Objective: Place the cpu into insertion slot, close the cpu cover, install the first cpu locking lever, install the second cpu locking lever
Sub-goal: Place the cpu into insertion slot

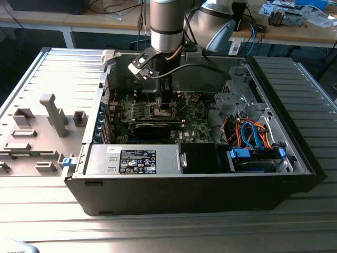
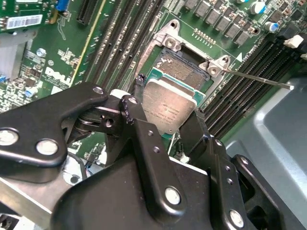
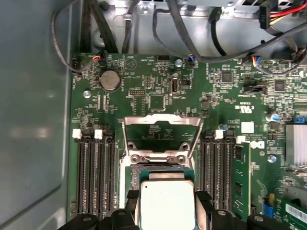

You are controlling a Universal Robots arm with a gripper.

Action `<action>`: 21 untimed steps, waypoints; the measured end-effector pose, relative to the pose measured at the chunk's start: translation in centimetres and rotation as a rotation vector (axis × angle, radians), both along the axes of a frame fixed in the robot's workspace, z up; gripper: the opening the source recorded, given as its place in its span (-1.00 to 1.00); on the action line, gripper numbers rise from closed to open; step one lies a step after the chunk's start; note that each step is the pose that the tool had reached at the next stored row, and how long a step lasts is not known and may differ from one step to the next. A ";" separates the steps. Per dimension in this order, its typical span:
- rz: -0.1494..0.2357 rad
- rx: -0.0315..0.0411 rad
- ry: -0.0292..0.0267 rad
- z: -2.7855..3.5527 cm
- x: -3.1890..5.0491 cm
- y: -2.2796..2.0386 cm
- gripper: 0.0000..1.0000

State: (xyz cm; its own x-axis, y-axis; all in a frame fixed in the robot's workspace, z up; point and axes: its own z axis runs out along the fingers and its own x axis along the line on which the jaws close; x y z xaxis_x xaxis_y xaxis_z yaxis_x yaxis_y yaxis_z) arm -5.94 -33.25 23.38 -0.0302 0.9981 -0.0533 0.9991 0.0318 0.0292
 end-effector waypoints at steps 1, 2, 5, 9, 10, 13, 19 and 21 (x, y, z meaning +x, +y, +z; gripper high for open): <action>0.009 0.0000 0.0001 -0.03 0.00 0.00 0.09; 0.017 0.0001 0.0001 -0.06 0.00 -0.01 0.09; 0.026 0.0078 -0.0001 -0.30 -0.14 0.01 0.09; 0.026 0.0081 0.0000 -0.60 -0.22 0.01 0.09; 0.026 0.0081 0.0000 -0.72 -0.24 0.03 0.09; 0.026 0.0081 0.0000 -0.93 -0.28 0.07 0.09; 0.026 0.0079 0.0001 -1.23 -0.32 0.06 0.09; 0.023 0.0081 -0.0001 -1.30 -0.32 0.02 0.09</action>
